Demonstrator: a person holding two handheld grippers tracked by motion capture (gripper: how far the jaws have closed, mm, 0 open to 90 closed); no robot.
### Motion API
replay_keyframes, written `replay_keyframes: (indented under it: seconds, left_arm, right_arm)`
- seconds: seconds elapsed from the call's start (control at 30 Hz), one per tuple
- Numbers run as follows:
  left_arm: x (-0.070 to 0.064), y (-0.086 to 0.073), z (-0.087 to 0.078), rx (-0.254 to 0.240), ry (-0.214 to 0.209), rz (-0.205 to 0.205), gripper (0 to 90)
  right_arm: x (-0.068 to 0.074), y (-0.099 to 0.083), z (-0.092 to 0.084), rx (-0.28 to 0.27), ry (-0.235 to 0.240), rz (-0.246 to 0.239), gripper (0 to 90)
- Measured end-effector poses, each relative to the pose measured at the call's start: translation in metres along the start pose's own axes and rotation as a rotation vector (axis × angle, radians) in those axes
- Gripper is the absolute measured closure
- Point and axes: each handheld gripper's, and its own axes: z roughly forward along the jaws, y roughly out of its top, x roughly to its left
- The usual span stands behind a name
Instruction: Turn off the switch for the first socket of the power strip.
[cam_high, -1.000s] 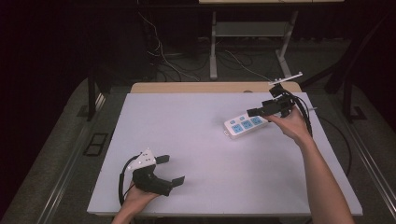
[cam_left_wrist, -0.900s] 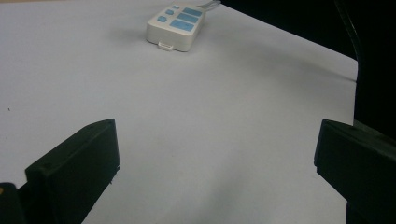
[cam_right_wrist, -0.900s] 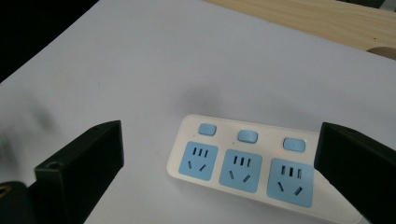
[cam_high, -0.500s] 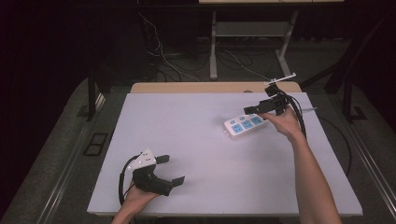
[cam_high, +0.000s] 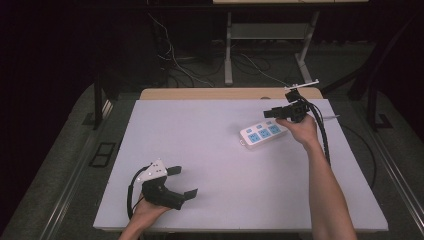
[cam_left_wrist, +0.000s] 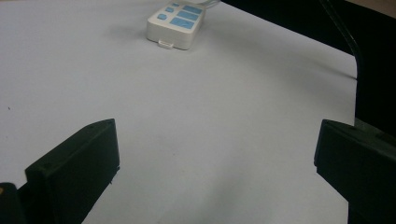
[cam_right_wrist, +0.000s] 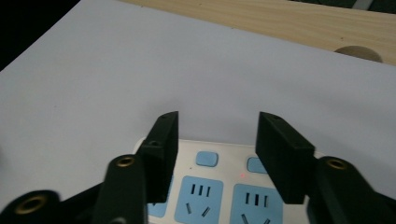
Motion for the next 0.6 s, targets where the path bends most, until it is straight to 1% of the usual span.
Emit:
replay_keyframes:
  seconds: [0.03,0.07,0.1,0.2,0.23,0.27,0.3,0.37,0.47,0.6]
  left_arm:
    - [0.000,0.000,0.000,0.000,0.000,-0.001,0.0]
    - [0.000,0.000,0.000,0.000,0.000,0.000,0.0]
    - [0.000,0.000,0.000,0.001,0.001,0.002,0.0]
    - [0.001,0.000,0.000,0.003,0.001,0.001,0.0]
    - [0.001,0.000,0.000,0.003,0.002,0.002,0.0]
    - [0.001,0.000,-0.001,0.003,0.003,0.002,0.0]
    - [0.001,0.000,-0.001,0.003,0.004,0.003,0.0]
    - [0.001,0.000,-0.001,0.003,0.005,0.001,0.0]
    - [0.001,0.000,-0.001,0.002,0.004,0.002,0.0]
    - [0.001,0.000,-0.001,0.002,0.004,0.002,0.0]
  right_arm:
    - [-0.002,-0.001,0.001,-0.011,-0.007,0.013,57.3]
    - [-0.002,-0.001,0.001,-0.011,-0.007,0.013,57.3]
    - [-0.005,-0.001,0.002,-0.025,0.000,0.014,66.5]
    - [-0.007,-0.001,0.004,-0.030,-0.013,0.001,83.7]
    - [-0.007,-0.001,0.004,-0.030,-0.013,0.001,83.7]
    - [-0.008,-0.002,0.005,-0.028,-0.004,0.002,87.6]
    - [-0.010,-0.002,0.006,-0.027,-0.002,0.001,89.5]
    - [-0.013,-0.003,0.010,-0.024,-0.017,0.014,89.6]
    - [-0.015,-0.004,0.011,-0.025,-0.023,0.020,89.6]
    - [-0.020,-0.005,0.014,-0.021,-0.035,0.041,89.7]
